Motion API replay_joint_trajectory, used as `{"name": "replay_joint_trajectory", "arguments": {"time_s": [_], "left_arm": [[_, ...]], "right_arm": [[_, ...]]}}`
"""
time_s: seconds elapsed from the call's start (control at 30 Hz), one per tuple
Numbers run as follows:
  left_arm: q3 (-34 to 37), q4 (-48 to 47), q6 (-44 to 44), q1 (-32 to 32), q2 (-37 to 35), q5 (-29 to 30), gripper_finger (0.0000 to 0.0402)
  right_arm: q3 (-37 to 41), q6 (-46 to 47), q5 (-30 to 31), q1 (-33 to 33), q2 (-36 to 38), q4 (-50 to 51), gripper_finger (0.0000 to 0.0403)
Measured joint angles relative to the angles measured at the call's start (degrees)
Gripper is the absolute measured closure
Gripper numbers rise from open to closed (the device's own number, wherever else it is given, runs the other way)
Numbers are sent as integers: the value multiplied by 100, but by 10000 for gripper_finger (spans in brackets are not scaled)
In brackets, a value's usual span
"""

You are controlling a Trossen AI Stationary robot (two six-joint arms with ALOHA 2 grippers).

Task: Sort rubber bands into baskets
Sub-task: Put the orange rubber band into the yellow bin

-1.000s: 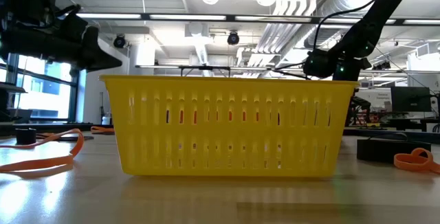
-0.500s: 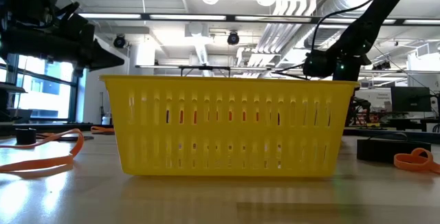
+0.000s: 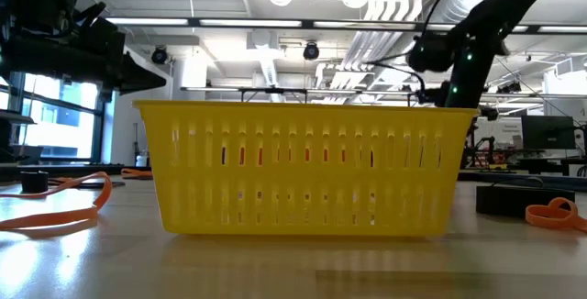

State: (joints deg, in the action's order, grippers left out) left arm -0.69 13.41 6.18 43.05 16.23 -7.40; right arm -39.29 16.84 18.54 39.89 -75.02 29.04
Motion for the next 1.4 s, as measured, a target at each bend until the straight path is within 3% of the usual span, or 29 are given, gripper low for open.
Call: {"name": "replay_joint_trajectory", "arguments": {"time_s": [0.37, 0.53, 0.73, 1.0, 1.17, 1.4], "left_arm": [[0, -4, -44, 0, 0, 2, 402], [0, -12, -42, 0, 0, 2, 401], [0, -51, -42, -1, -1, 2, 401], [0, -183, -88, -1, 0, 2, 402], [0, -212, -88, 0, -2, 2, 401], [0, -210, -88, 0, 0, 2, 401]], "right_arm": [[0, 766, 154, -1456, 901, 209, 403], [0, 1193, 353, -1931, 906, 295, 399], [0, 1925, 360, -1804, 481, 462, 343], [0, 2056, 387, -1277, -374, 314, 255], [0, 1765, 382, -977, -855, -92, 254], [0, 1510, 199, -754, -1322, -358, 290]]}}
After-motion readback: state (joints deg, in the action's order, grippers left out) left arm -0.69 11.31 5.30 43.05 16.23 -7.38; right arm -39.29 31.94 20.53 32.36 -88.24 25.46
